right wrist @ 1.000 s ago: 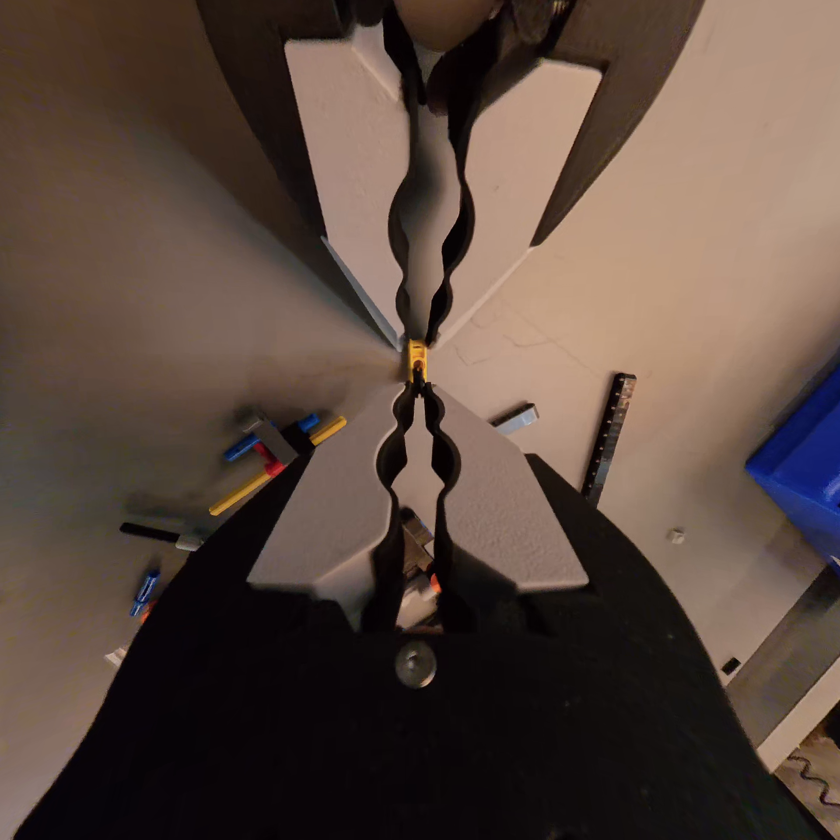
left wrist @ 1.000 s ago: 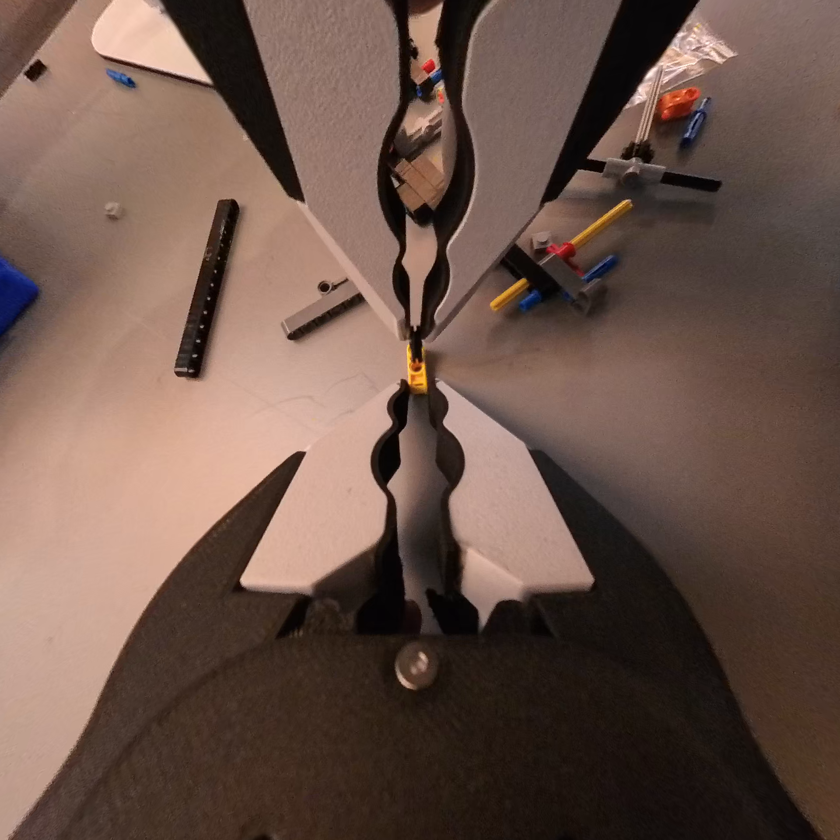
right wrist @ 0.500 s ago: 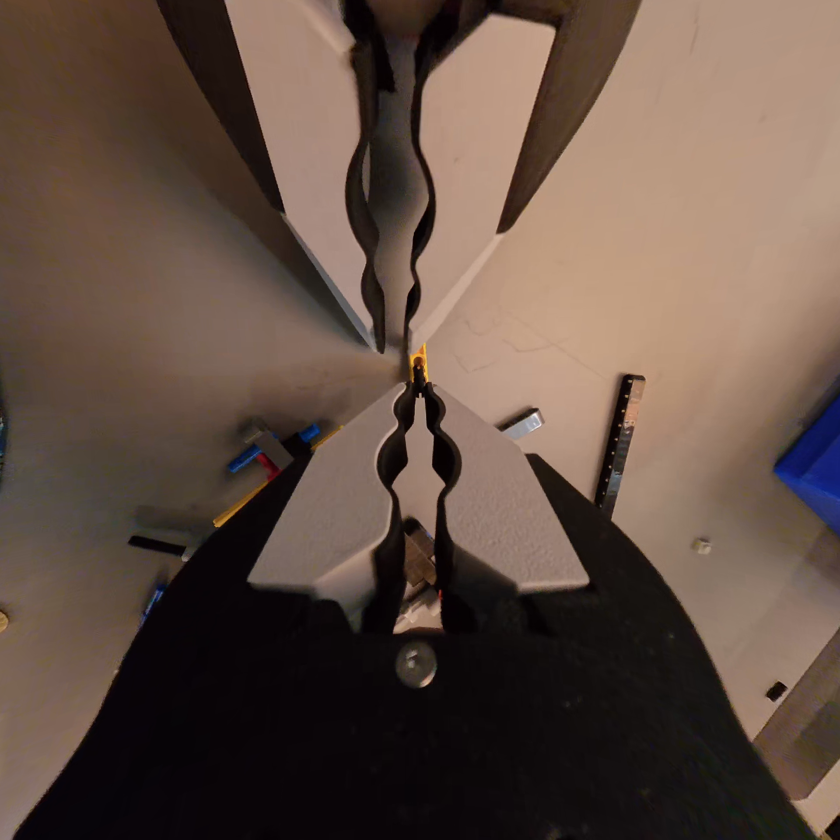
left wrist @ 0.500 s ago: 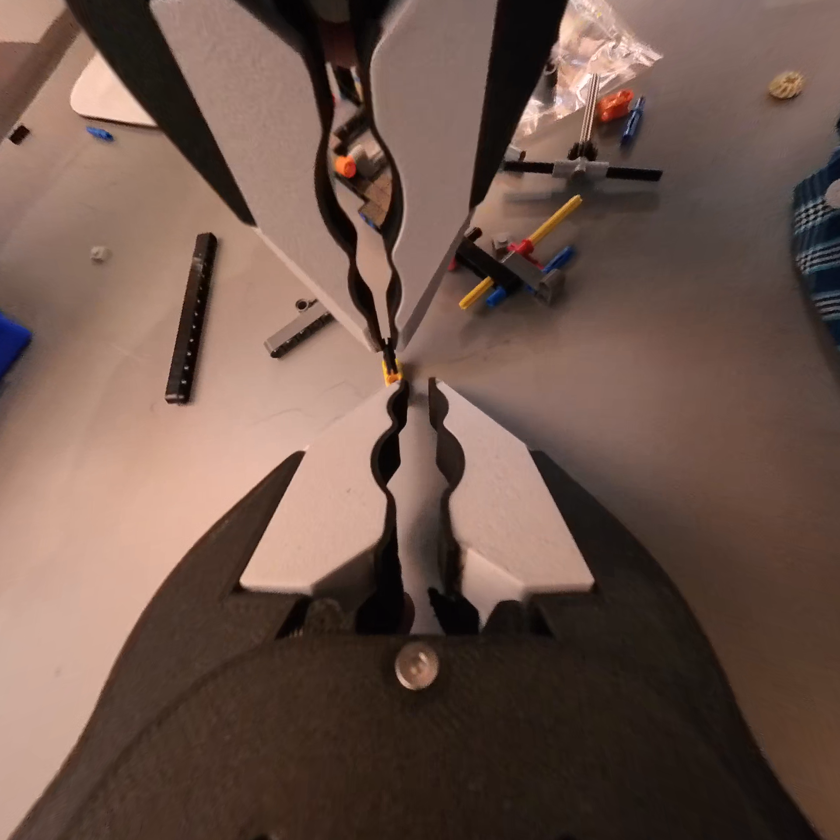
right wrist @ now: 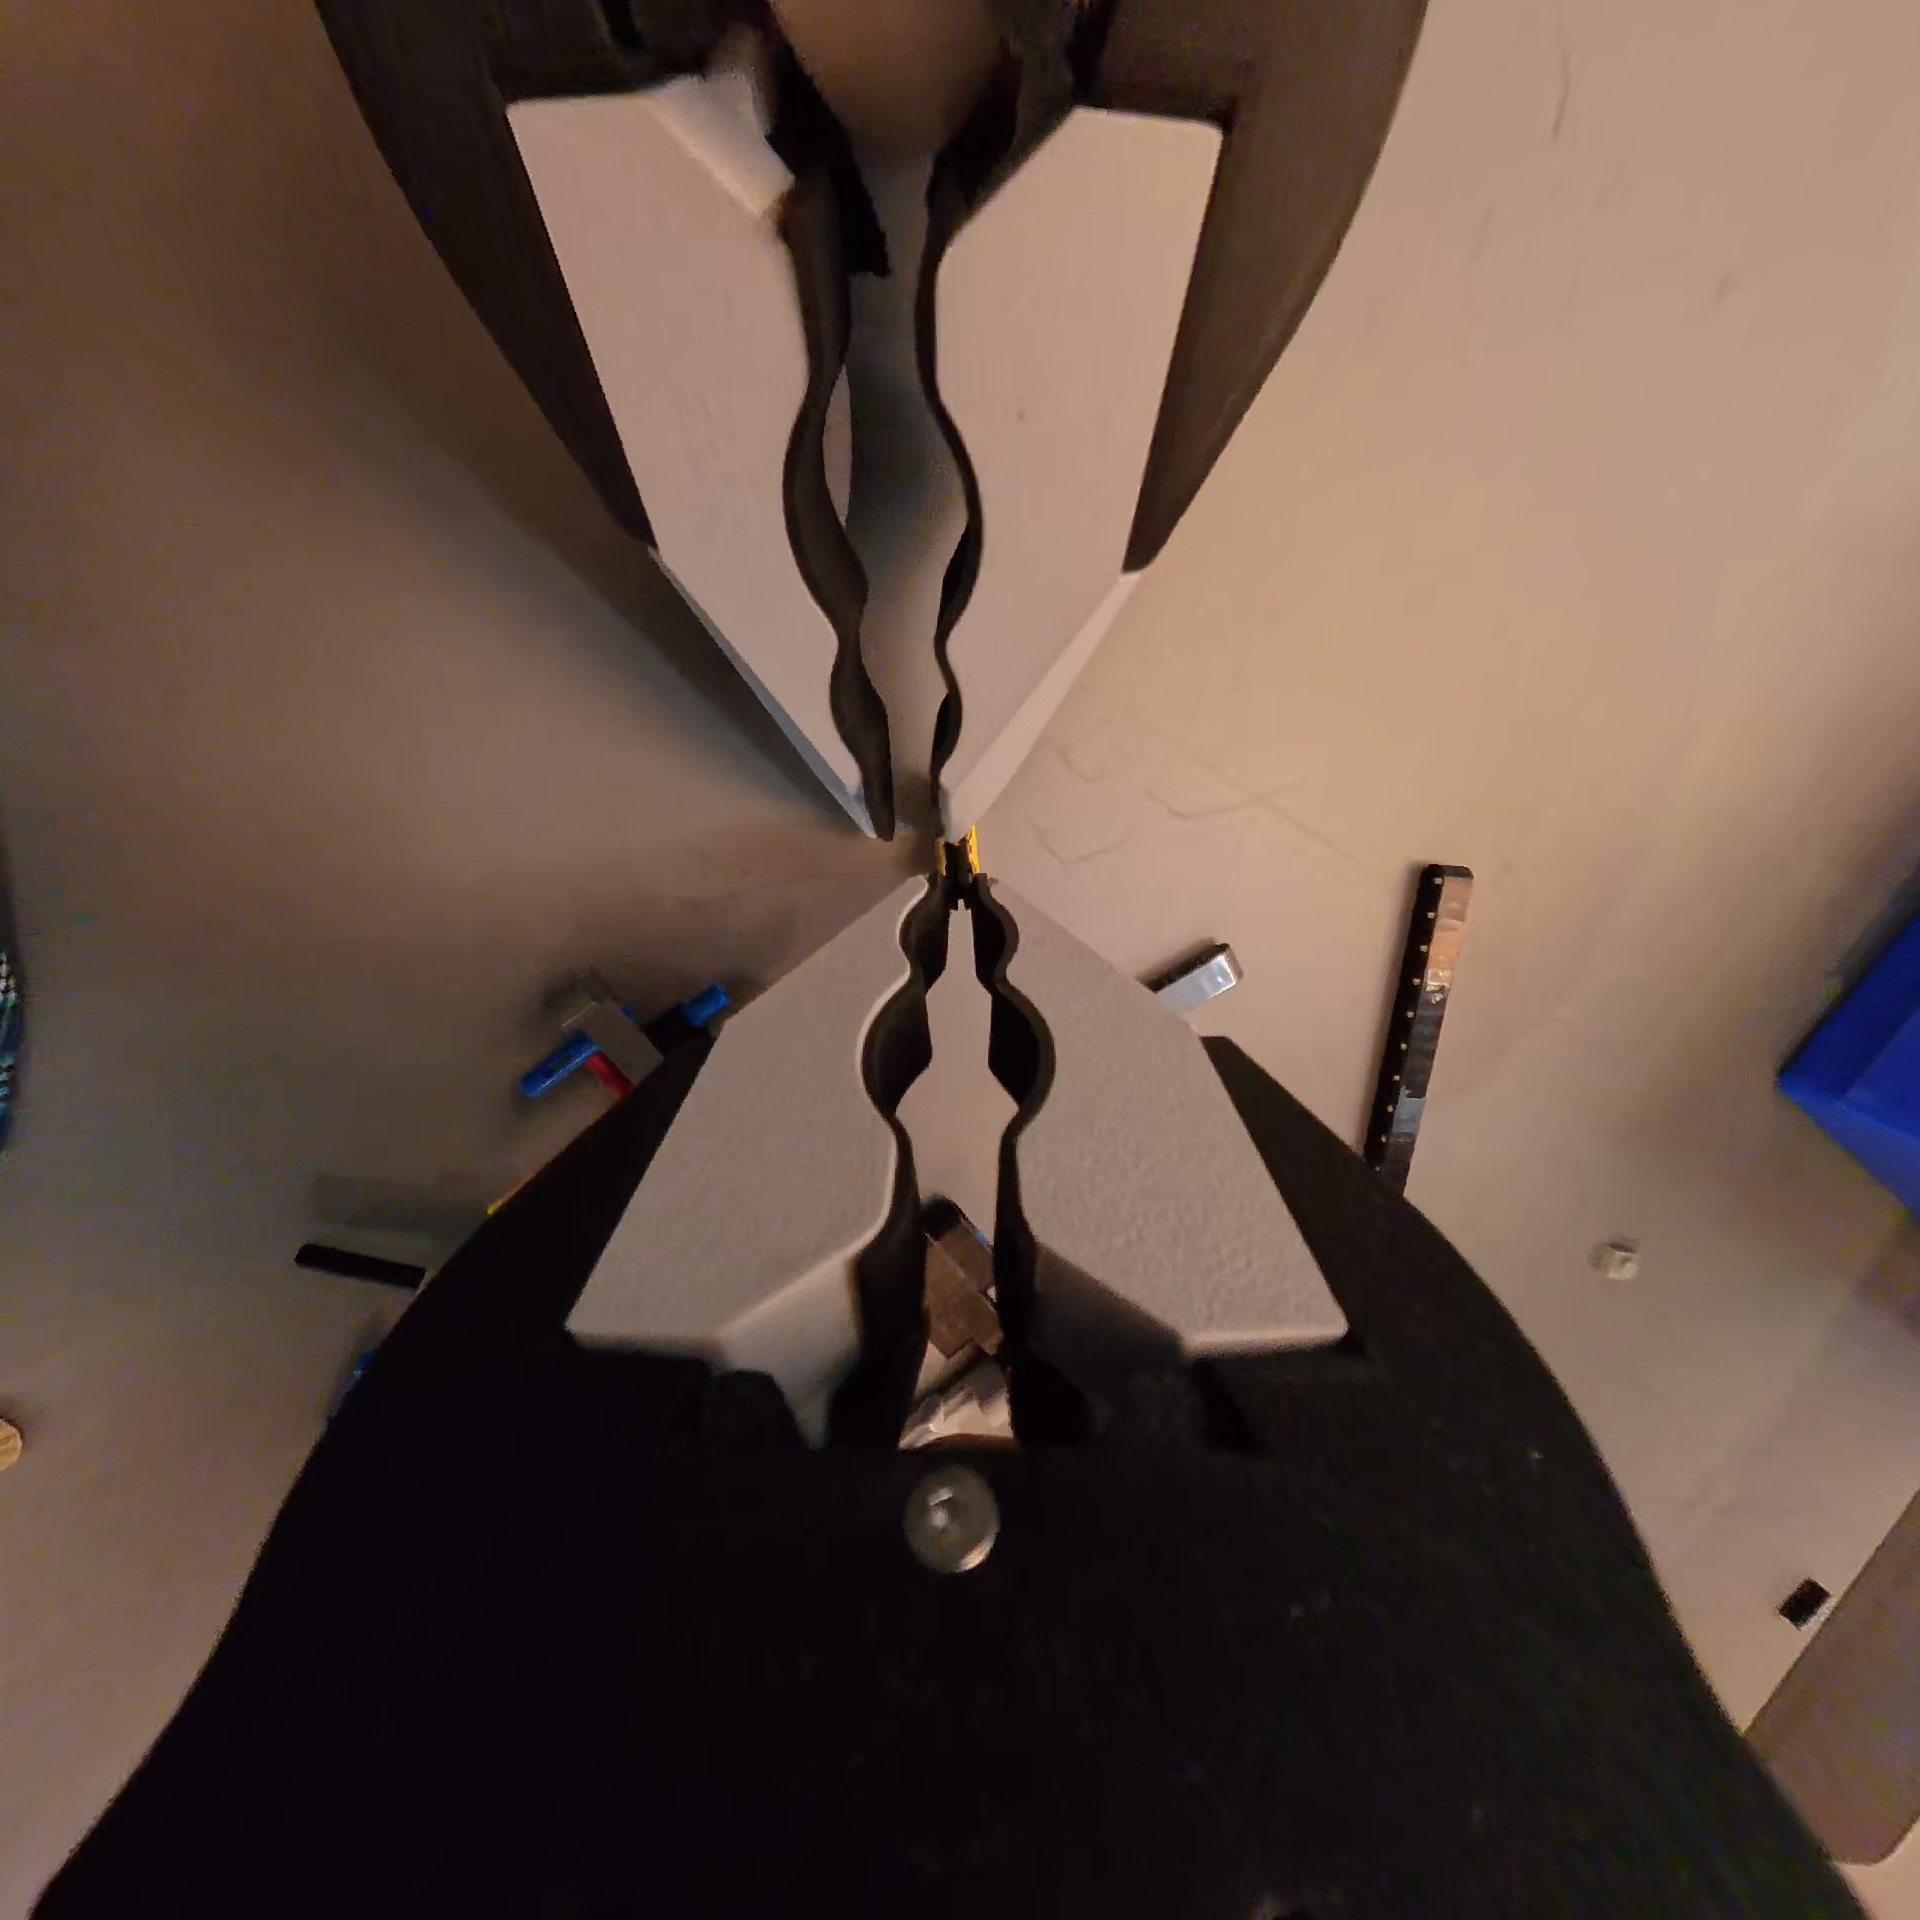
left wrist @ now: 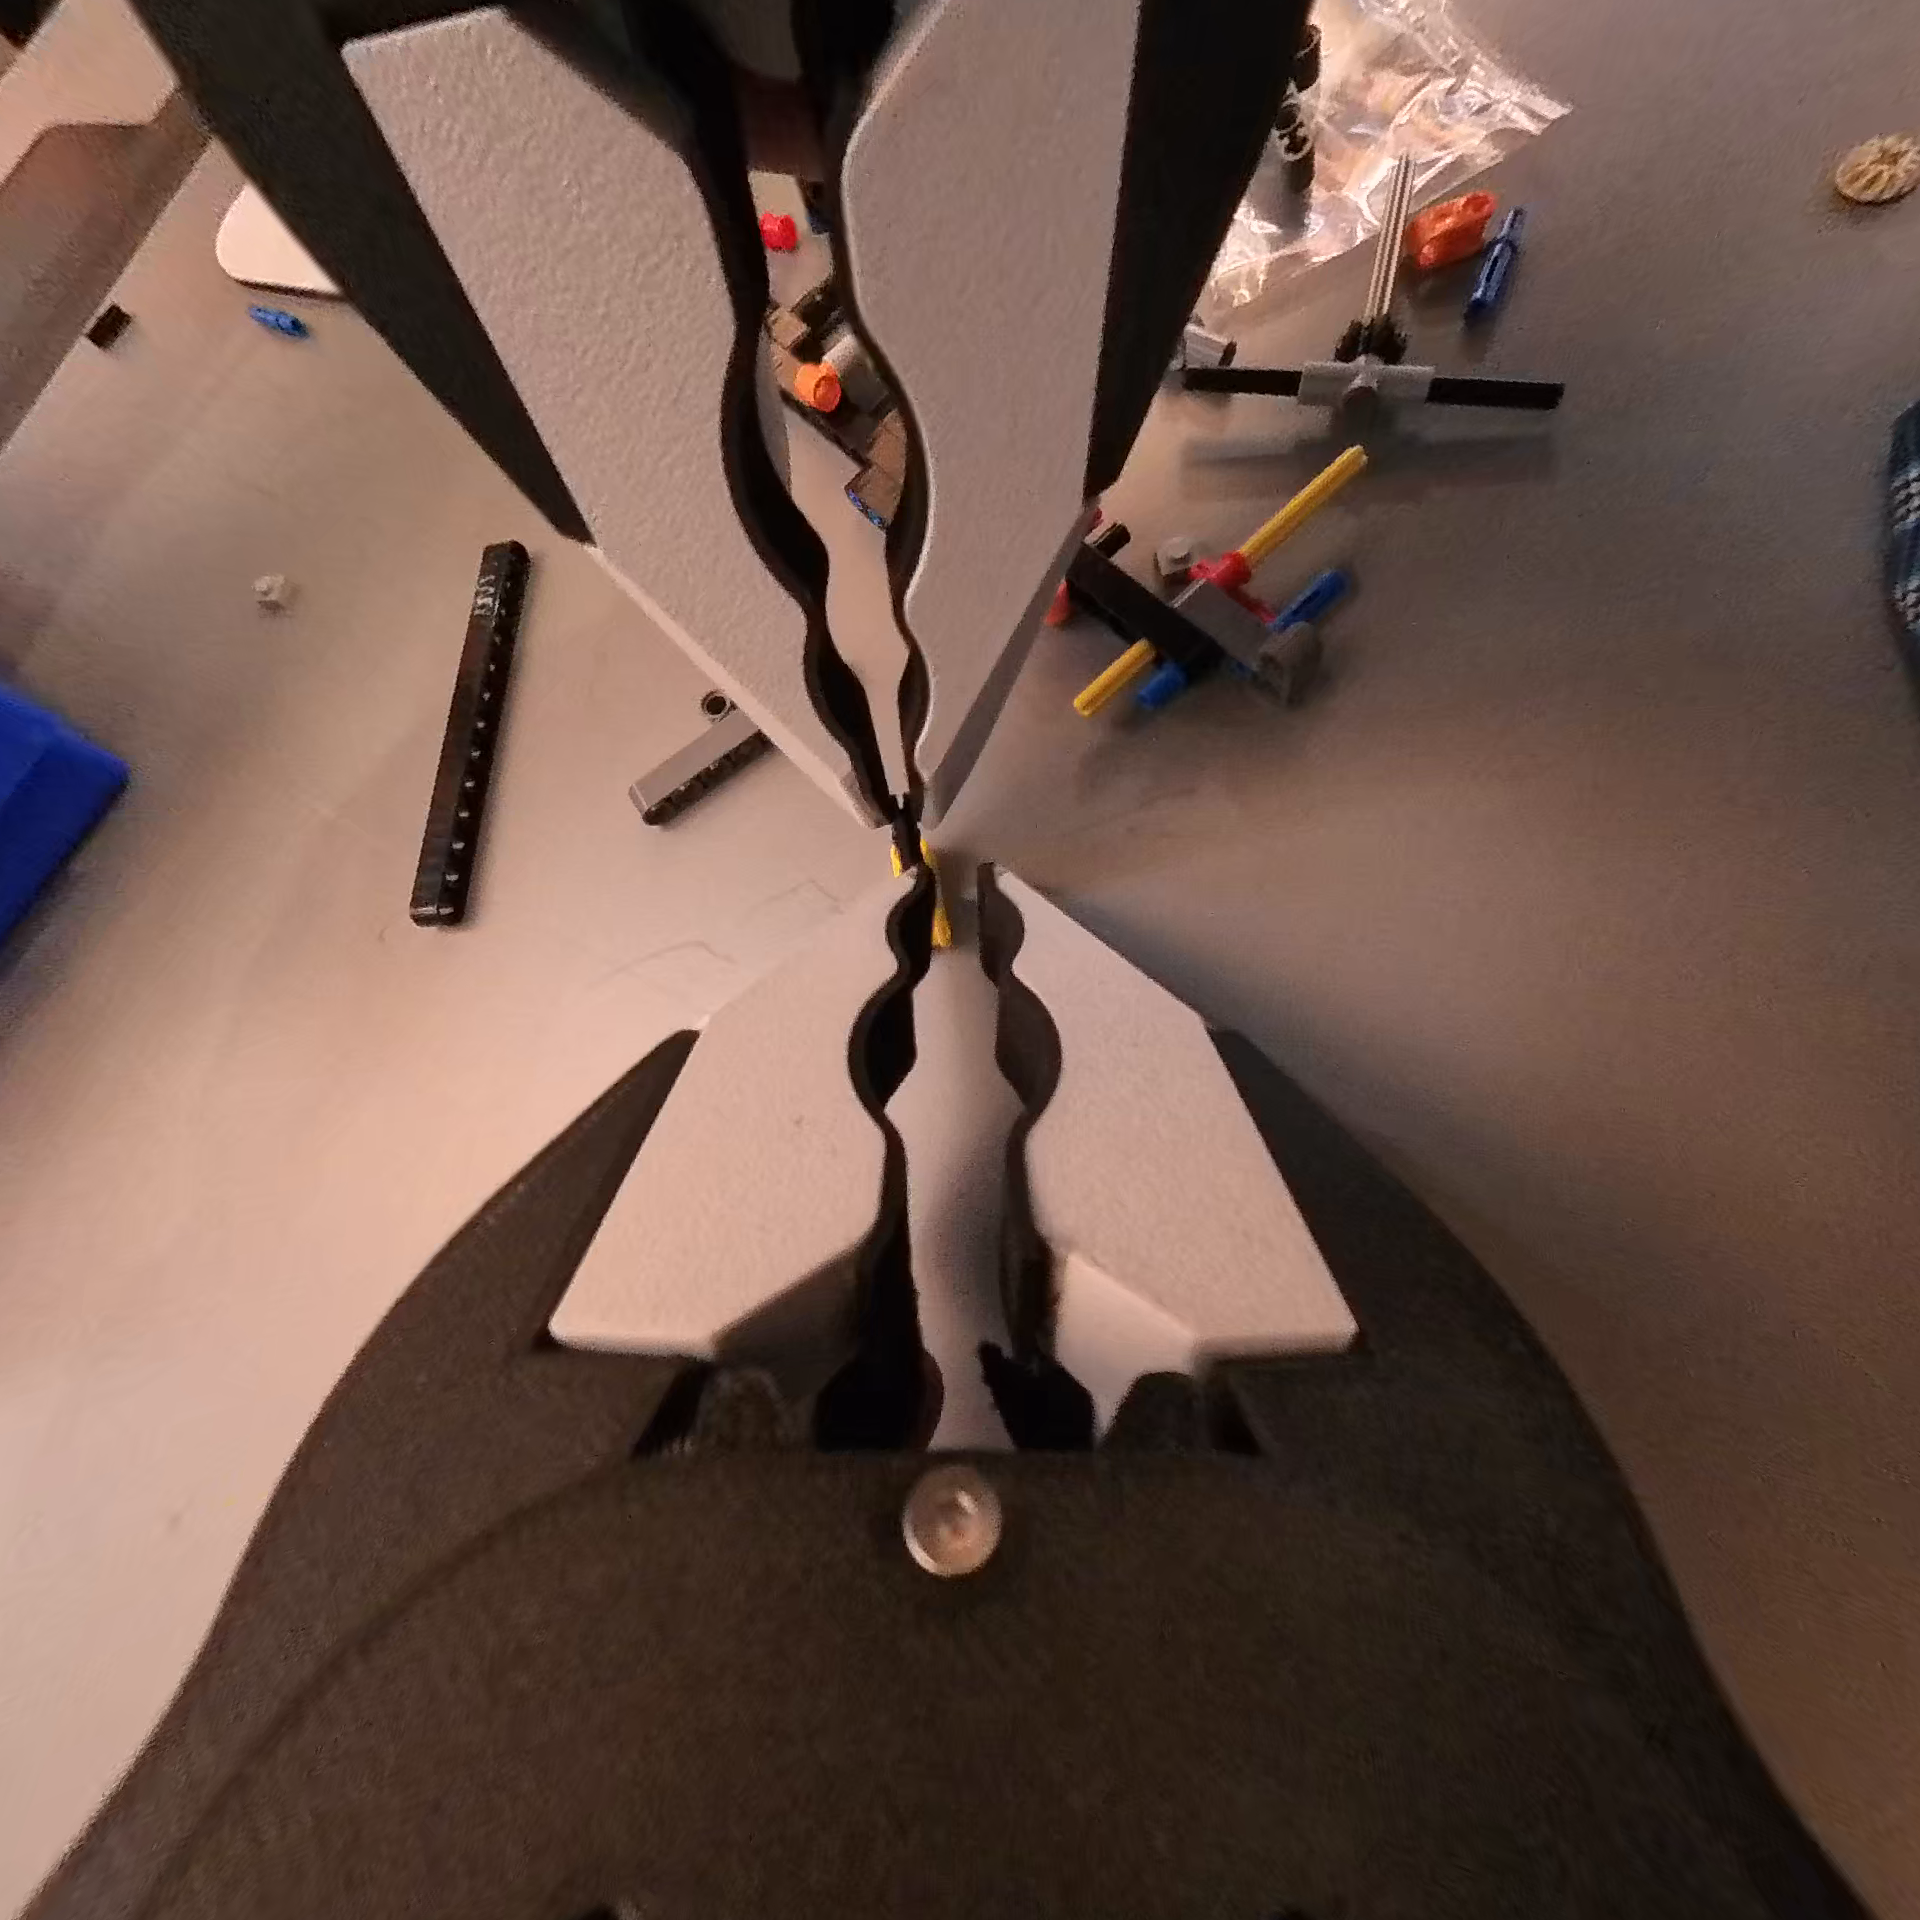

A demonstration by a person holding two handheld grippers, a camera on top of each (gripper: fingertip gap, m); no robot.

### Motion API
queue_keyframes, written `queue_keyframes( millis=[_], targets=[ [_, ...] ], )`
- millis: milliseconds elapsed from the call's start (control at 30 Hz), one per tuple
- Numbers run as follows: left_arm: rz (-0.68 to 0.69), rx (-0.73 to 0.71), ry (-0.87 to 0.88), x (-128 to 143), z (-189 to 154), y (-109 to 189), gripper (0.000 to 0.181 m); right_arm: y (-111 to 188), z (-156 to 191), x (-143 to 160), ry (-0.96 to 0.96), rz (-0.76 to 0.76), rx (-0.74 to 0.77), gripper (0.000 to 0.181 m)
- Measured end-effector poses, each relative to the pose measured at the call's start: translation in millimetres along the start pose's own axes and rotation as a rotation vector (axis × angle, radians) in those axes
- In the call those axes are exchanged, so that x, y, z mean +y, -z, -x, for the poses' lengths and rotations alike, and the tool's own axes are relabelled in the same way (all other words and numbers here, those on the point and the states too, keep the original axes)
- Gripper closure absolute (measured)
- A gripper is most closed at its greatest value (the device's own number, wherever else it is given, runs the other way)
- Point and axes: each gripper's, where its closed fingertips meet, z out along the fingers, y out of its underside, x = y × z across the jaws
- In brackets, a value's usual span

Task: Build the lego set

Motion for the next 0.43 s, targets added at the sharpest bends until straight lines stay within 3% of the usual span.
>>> queue_keyframes(
  millis=[433],
  targets=[
    [-0.001,0.0,0.005,0.4,0.0,0.7,0.178,-0.8,-1.6,-8.7,-0.065,-0.072,-0.015,0.179]
  ],
)
